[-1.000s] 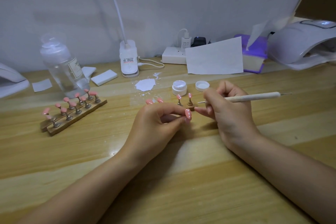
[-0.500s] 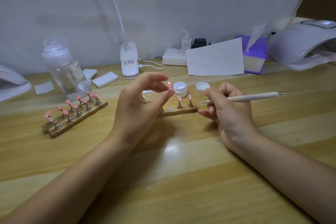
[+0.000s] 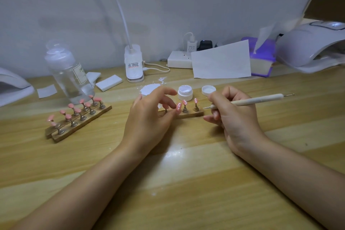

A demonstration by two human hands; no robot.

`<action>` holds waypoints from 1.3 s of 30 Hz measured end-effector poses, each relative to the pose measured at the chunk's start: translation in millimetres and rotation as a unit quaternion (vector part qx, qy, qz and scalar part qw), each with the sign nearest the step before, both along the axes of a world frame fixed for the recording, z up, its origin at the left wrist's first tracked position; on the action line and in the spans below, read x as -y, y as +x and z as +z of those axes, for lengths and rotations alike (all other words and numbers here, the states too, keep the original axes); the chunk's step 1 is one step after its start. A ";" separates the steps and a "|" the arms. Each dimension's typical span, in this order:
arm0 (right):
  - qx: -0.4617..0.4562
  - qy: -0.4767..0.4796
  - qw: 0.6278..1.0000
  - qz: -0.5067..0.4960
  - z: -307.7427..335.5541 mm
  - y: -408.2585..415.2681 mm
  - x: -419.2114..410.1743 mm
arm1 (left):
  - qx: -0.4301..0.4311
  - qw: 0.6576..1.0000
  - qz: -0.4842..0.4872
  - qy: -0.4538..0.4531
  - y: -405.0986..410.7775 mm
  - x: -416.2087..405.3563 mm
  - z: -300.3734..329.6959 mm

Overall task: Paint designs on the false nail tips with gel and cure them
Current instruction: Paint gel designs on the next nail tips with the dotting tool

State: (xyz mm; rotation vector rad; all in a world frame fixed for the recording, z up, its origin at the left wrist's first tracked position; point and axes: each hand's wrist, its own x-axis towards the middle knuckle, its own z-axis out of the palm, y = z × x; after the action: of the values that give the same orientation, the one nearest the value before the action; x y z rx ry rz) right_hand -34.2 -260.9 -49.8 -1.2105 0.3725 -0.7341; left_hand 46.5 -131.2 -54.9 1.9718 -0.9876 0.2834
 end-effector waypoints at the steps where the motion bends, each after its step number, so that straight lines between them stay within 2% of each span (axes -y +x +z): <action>1: -0.001 -0.002 1.000 0.001 -0.1 0.1 0.0 | -0.002 1.000 0.000 0.000 0.2 0.0 -0.2; 12: -0.015 -0.028 0.999 -0.003 -1.2 0.8 -1.2 | -0.066 0.998 0.002 0.000 5.2 0.2 -3.2; 22: -0.017 -0.018 1.000 0.001 1.3 -0.8 -1.6 | -0.053 0.998 0.027 0.018 3.7 -8.8 0.4; 29: -0.023 -0.018 1.000 0.007 1.6 -0.8 -1.1 | -0.075 0.995 0.044 0.048 5.9 -14.1 4.1; 33: -0.024 -0.020 0.999 0.007 1.3 -1.1 -1.1 | -0.056 0.995 0.046 0.068 3.8 -15.5 6.7; 39: -0.025 -0.019 0.999 0.005 0.5 -1.7 -1.3 | 0.019 0.994 0.054 0.088 -4.5 -16.4 9.7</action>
State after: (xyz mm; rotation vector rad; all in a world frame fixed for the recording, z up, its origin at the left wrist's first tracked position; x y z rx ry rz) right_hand -35.9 -259.6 -49.3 -1.2680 0.3947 -0.7073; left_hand 41.9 -114.8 -45.2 2.1914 -0.9589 0.3032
